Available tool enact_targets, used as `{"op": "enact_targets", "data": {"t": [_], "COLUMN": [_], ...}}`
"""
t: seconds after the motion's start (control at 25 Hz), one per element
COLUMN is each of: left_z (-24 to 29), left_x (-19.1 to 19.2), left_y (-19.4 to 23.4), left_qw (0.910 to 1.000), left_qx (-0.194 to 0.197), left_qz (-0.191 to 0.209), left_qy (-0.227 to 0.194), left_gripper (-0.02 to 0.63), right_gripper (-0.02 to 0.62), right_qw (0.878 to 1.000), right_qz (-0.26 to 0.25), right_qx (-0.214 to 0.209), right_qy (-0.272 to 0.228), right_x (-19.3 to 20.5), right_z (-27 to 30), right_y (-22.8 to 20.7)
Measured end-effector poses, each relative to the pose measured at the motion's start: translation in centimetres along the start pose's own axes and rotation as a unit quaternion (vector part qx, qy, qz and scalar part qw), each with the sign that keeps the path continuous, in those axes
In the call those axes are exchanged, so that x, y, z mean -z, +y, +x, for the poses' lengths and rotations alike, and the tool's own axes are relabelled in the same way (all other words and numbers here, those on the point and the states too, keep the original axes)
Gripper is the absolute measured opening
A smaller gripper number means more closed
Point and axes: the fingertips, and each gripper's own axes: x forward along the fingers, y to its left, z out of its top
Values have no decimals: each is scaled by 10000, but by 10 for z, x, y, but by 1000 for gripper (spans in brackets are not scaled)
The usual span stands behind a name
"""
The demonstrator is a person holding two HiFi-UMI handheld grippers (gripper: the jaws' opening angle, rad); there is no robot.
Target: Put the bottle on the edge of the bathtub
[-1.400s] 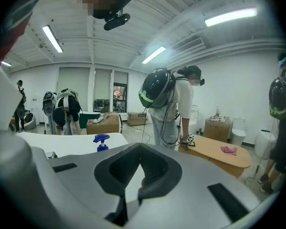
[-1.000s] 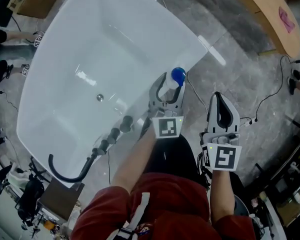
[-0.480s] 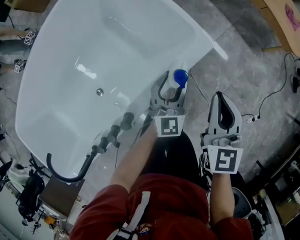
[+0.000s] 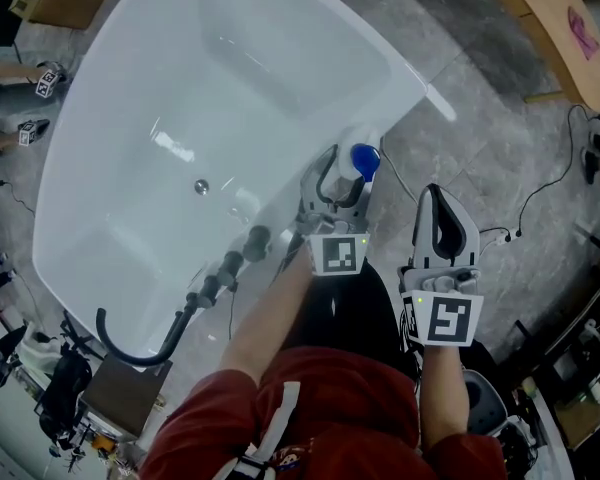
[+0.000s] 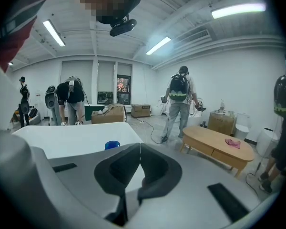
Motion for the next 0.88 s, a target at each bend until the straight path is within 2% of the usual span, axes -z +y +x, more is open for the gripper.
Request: {"op": "enact_targets", "data": {"t": [0.48,0.88], "left_z": [-1,-25], "left_x": [-7,-47], "left_y": [0,3], "left_qw": [9999,9993], "left_qx": [86,115], "left_qz": [73,304], "left_qy": [2,-205], "left_gripper": [299,301], "right_gripper": [12,12], "right_qw": [10000,9996], "right_qz": [48,-23], "right_qx": [35,41], "right_qy": [-30,-276], "right_x": [2,-23], "right_z": [-3,-25], "right_y": [4,7]}}
